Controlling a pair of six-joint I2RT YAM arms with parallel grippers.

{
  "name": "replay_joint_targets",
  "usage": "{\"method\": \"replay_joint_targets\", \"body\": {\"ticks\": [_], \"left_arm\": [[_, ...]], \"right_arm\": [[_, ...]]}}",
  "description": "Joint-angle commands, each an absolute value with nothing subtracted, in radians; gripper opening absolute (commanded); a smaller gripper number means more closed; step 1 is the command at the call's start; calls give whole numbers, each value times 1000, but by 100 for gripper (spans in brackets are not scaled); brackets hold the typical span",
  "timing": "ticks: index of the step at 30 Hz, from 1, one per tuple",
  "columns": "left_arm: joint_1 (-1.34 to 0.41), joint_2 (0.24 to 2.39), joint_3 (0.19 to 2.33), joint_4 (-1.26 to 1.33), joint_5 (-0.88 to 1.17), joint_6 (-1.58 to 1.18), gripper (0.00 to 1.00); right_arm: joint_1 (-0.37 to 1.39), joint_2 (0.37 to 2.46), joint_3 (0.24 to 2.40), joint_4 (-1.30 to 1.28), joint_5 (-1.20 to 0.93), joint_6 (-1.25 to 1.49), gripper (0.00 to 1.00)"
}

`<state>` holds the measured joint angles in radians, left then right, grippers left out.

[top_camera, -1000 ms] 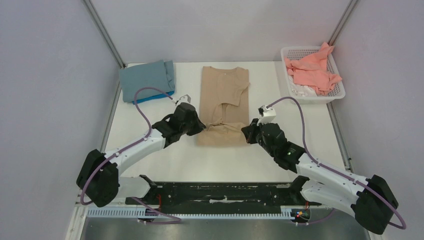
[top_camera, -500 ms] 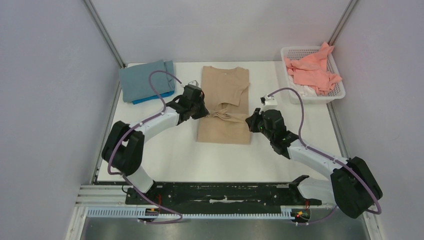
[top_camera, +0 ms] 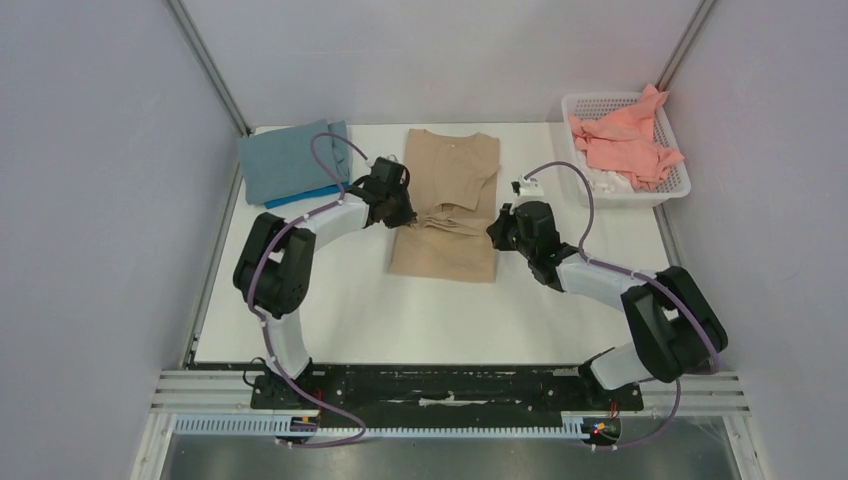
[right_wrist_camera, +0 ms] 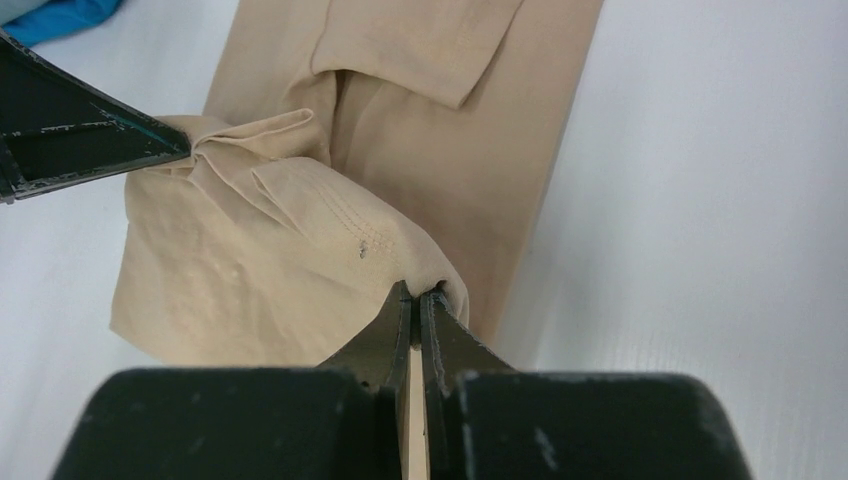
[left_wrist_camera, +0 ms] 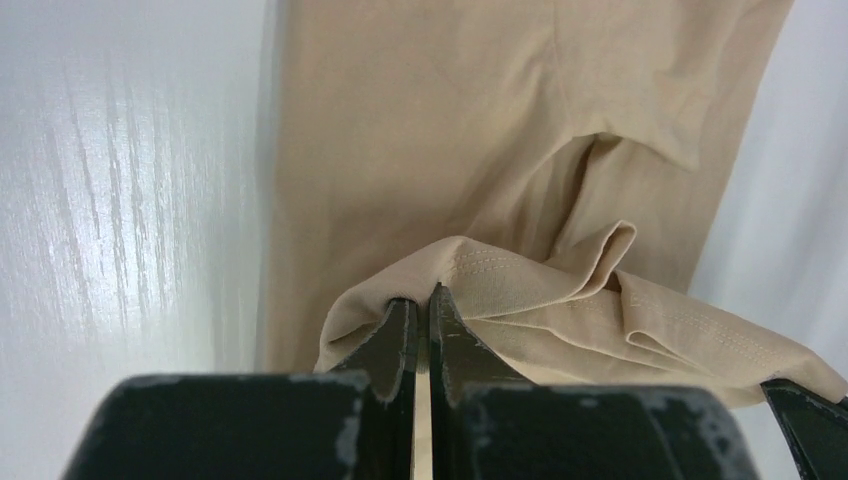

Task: Fold and stack the t-shirts
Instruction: Fold the folded rectangular tshirt in 1/3 of the way

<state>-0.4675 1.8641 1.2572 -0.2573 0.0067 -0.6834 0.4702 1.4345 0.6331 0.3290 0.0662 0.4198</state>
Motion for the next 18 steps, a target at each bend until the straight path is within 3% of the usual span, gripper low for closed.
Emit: {"method": "replay_joint_targets", "body": {"ticks": [1,3,6,7,11,18], "left_arm": [[-443,1899,1308,-261,12,-648,3],[-436,1908,1321,-266,12,-644,5],[-426,1902,1345,-298,4,-639,20],[-423,1895,1350,-304,4,-634,29],[-415,1835,1395,-390,-52,-607,75],[-413,1597,1269,-379,-72,-625,80]], "right_arm": [[445,1512,712,390,54,388,4],[437,1556,742,390,33,374,7],[429,1600,788,388,19,352,15],[425,1611,802,376,10,349,26],[417,1571,846,315,-37,305,96],[417,1338,708,300,-49,278,98]]}}
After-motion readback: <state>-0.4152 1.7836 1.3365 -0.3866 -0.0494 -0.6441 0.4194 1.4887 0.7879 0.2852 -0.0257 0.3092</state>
